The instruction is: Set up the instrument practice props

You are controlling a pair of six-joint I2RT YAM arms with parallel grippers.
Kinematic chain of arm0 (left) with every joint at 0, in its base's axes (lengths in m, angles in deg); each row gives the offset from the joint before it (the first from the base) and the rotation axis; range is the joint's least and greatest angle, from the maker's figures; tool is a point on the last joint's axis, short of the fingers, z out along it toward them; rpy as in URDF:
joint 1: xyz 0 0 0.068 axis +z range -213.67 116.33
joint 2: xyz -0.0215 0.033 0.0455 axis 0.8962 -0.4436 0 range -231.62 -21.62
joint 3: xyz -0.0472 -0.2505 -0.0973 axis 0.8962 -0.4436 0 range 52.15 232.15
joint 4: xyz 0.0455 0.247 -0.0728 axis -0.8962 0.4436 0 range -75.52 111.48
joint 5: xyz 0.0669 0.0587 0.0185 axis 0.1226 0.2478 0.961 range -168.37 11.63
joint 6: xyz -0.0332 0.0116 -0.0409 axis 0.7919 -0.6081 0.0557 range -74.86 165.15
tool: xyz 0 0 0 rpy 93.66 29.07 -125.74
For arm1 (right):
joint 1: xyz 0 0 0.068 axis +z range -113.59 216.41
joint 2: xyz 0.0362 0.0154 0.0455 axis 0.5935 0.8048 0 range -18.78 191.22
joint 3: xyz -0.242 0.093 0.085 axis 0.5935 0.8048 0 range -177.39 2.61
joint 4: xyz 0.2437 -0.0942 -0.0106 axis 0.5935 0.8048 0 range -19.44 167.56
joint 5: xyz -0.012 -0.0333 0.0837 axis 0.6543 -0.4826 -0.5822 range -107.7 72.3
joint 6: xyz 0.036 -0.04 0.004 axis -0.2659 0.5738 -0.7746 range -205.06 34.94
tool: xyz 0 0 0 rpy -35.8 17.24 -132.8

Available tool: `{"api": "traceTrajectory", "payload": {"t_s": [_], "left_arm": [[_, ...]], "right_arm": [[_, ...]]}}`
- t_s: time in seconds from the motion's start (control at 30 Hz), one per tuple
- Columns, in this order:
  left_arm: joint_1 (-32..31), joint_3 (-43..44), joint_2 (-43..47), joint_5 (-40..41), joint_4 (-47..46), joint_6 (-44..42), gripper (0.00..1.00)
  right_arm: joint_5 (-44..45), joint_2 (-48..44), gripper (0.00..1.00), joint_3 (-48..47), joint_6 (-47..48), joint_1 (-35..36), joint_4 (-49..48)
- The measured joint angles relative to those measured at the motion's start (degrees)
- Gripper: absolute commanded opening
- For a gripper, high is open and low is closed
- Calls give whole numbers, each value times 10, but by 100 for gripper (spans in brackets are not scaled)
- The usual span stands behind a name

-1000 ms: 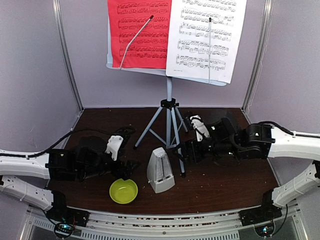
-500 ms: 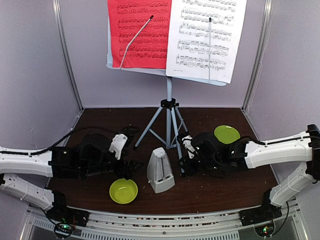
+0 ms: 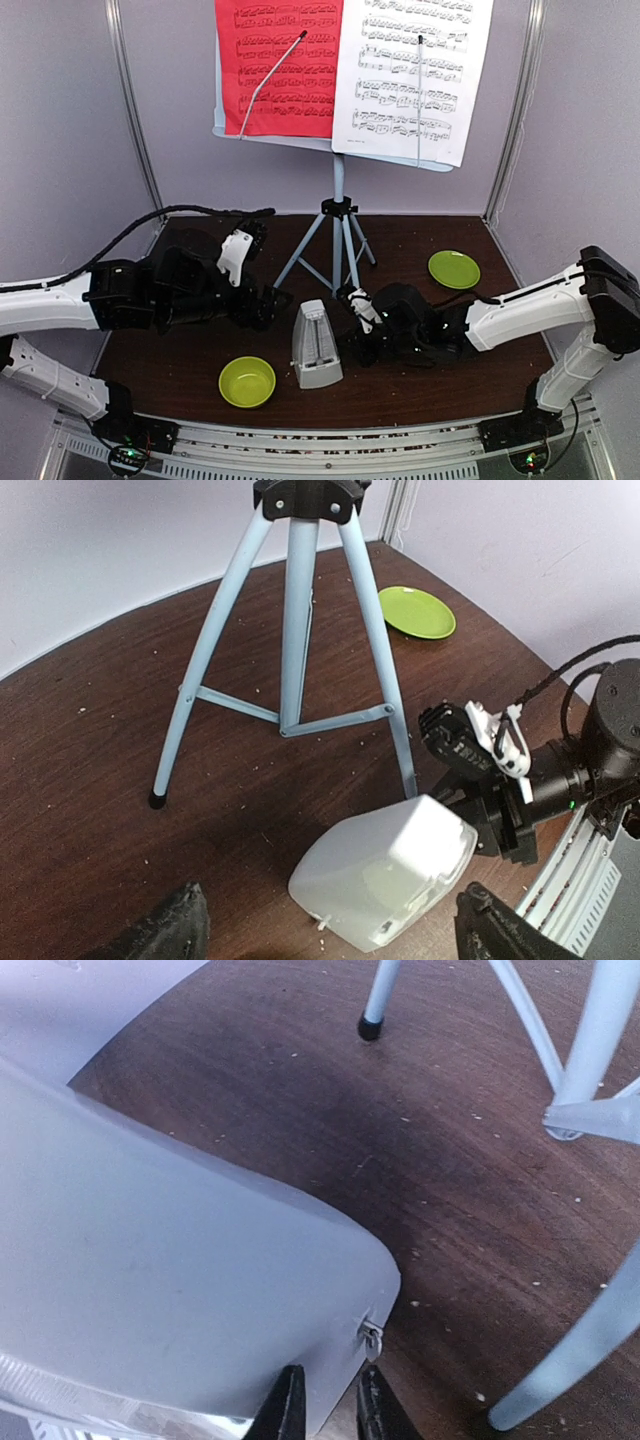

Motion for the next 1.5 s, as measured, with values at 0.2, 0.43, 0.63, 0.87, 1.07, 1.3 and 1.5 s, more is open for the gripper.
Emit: {"api": "traceTrajectory", "payload": {"t_s": [0.2,0.43,0.63,0.87,1.07,1.3,1.5], "left_arm": [[0,78,-33,-1,61,38,94],[-8,100,-66,-13,115,88,98],[-21,153,-137,-12,167,122,98],[-44,175,-205,9,192,168,89],[-45,184,-256,17,214,204,83],[-45,184,-278,18,219,228,75],[-45,192,-283,23,224,237,55]], "right_arm": [[-31,21,21,0,-24,37,-52],[-42,23,25,7,-47,61,-87],[-11,-23,30,49,-54,61,-90],[43,-105,40,92,-56,51,-87],[57,-131,45,117,-48,37,-84],[61,-136,57,125,-35,31,-78],[69,-144,72,133,-22,31,-83]]}}
